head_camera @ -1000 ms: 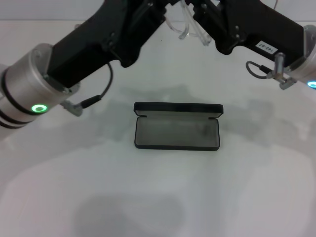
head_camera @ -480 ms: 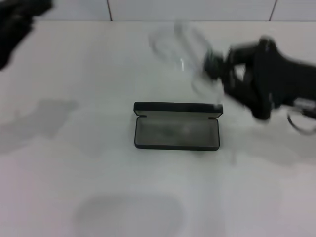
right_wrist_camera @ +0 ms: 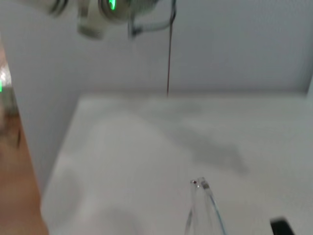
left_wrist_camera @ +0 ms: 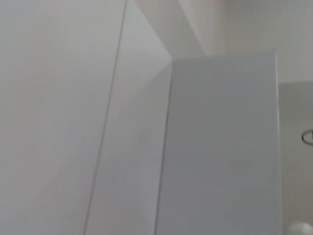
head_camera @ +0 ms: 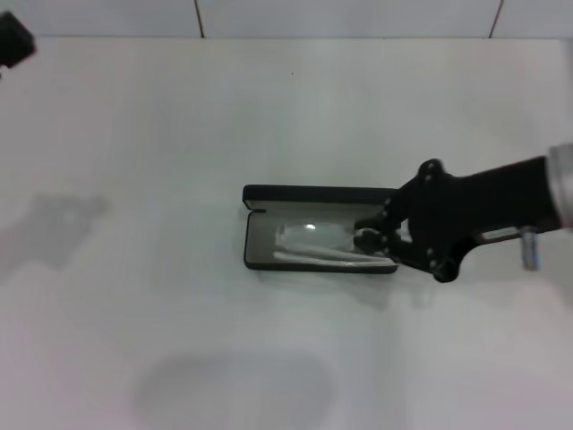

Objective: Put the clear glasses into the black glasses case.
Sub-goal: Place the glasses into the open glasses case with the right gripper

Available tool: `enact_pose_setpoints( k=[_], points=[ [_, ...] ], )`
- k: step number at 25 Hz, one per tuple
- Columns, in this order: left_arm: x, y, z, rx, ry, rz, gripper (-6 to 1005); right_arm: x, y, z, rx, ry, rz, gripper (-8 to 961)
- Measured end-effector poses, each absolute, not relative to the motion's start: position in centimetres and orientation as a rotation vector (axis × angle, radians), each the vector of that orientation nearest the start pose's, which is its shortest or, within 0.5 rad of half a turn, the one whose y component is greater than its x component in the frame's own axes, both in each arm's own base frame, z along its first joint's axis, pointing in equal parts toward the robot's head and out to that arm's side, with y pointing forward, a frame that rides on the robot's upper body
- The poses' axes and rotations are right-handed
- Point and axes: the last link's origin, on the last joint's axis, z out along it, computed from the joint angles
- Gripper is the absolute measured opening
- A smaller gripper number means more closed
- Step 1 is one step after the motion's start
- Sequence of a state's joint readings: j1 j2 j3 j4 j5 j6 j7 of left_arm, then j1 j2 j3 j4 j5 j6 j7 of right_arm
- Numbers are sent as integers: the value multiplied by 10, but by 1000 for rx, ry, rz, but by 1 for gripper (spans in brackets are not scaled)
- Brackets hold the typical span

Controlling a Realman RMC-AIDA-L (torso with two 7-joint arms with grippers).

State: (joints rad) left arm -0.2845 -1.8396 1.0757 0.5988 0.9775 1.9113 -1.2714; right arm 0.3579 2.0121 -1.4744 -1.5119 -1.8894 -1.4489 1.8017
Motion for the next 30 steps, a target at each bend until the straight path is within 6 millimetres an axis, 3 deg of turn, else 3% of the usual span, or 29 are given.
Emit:
enact_pose_setpoints(
  k=[4,8,18,30],
  points=[
    [-261,274,117,-2407,-276,-1478,62,118,313,-13,-2974,-112,-58,147],
    [-261,273,113,-2416,-290,-1476,63,104,317,-29,-2937,-209,-221,149],
    [-257,263,87,-2632,-309,-1412,64,97,317,-59,-2839,-351,-331,154],
    [-254,256,84,-2705,-332,-1448,130,106,315,-81,-2778,-384,-308,160]
  ],
)
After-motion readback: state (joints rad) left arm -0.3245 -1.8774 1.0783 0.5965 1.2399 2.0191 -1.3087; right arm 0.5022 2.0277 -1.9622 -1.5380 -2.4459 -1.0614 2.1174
